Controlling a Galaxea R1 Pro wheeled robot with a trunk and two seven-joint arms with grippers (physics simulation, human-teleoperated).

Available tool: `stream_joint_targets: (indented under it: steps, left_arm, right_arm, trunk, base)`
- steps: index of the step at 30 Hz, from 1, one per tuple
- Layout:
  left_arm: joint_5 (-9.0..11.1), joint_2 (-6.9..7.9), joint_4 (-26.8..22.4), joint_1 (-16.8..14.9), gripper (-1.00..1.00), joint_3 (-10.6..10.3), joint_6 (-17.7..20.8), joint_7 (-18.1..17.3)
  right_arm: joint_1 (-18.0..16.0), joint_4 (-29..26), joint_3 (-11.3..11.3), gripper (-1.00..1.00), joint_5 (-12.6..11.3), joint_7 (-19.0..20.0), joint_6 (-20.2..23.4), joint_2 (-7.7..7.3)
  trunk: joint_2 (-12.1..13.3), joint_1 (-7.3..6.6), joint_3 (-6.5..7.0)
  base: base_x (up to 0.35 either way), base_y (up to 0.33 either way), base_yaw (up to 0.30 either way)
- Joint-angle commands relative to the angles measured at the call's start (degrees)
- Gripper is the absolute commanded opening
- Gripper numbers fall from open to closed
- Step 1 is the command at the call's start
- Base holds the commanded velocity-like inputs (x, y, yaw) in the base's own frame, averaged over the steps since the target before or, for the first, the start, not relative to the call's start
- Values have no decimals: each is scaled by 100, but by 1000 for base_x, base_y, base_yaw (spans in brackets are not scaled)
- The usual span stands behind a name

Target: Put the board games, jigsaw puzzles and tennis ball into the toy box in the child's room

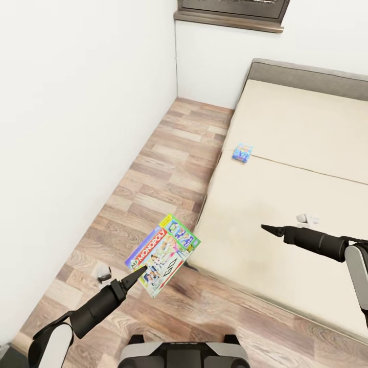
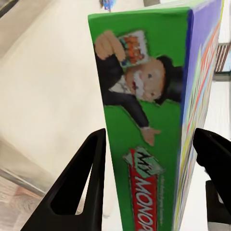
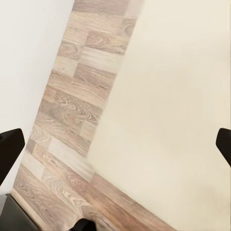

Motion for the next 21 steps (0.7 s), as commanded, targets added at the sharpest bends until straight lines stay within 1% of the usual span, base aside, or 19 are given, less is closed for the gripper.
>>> stream_joint_targets:
  steps: [1, 5, 11, 21]
  left_arm:
    - [-8, -5, -1, -3, -100, 10, 25, -16]
    - [-4, -27, -5, -9, -100, 4, 53, -5]
    - [23, -44, -8, -23, -100, 5, 87, 102]
    - [57, -3, -7, -35, -100, 21, 98, 159]
  right_arm:
    - [-3, -2, -8, 100, 29, 44, 27, 0]
    - [-4, -2, -9, 100, 29, 45, 27, -2]
    - [-5, -2, -10, 100, 29, 43, 27, -1]
    - [-2, -2, -2, 100, 29, 42, 27, 0]
  trunk:
    - [-3, 0, 5]
    - [-3, 0, 37]
    - [237, -131, 194]
    - [638, -351, 458]
  base:
    - [-58, -21, 157]
    - [-37, -14, 157]
    - [-16, -6, 156]
    - [-3, -1, 128]
